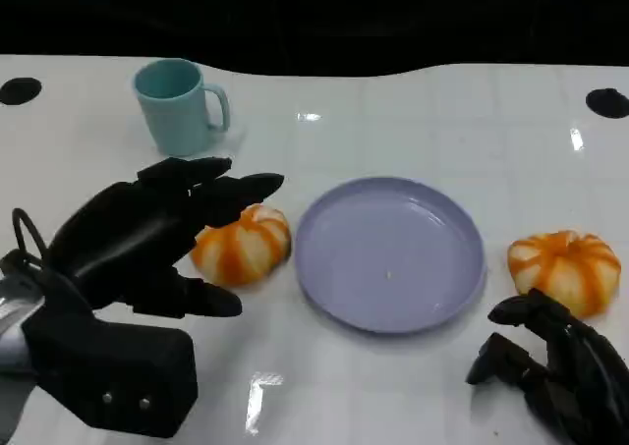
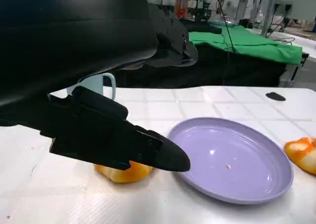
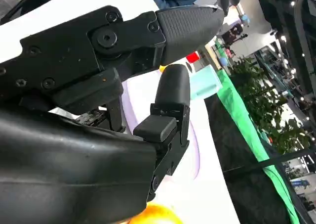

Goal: Grasp the bread from the table and place it into the plate.

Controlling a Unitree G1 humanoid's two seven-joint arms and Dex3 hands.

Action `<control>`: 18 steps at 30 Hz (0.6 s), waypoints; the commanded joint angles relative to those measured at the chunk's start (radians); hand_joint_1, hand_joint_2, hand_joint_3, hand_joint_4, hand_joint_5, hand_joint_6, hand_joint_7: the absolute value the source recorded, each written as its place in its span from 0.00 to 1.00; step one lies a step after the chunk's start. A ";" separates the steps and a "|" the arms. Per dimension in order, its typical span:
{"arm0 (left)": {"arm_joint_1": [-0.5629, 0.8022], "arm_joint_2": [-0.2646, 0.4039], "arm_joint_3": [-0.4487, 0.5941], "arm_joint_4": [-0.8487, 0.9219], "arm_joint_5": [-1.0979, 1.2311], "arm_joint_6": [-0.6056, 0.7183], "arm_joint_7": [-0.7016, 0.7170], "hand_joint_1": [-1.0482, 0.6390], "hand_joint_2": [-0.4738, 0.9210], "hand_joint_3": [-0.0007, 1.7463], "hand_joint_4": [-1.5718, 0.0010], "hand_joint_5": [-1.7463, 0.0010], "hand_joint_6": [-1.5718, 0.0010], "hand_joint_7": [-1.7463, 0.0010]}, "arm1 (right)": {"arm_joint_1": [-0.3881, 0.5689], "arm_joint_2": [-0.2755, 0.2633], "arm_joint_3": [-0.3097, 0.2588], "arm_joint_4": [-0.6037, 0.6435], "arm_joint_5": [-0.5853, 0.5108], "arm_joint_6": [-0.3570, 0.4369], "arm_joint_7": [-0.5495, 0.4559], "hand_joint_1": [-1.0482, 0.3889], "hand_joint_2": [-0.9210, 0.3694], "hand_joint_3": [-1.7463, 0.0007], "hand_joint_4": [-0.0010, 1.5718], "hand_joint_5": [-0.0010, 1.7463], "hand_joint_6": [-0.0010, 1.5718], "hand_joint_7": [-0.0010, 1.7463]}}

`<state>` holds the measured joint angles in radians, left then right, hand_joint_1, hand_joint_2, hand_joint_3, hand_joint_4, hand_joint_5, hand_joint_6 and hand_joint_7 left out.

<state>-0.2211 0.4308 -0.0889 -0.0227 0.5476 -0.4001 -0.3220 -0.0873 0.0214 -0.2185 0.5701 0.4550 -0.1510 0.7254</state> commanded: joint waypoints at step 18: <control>-0.179 0.019 -0.193 0.073 0.273 0.236 -0.016 0.27 0.95 0.00 1.00 0.97 0.92 1.00 | 0.018 -0.012 -0.005 -0.016 0.007 0.001 0.020 0.38 0.00 0.86 0.43 0.84 0.39 0.65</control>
<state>-0.3909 0.4341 -0.2687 0.0479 0.8164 -0.1848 -0.3315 -0.0750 0.0245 -0.2183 0.5611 0.4571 -0.1484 0.7415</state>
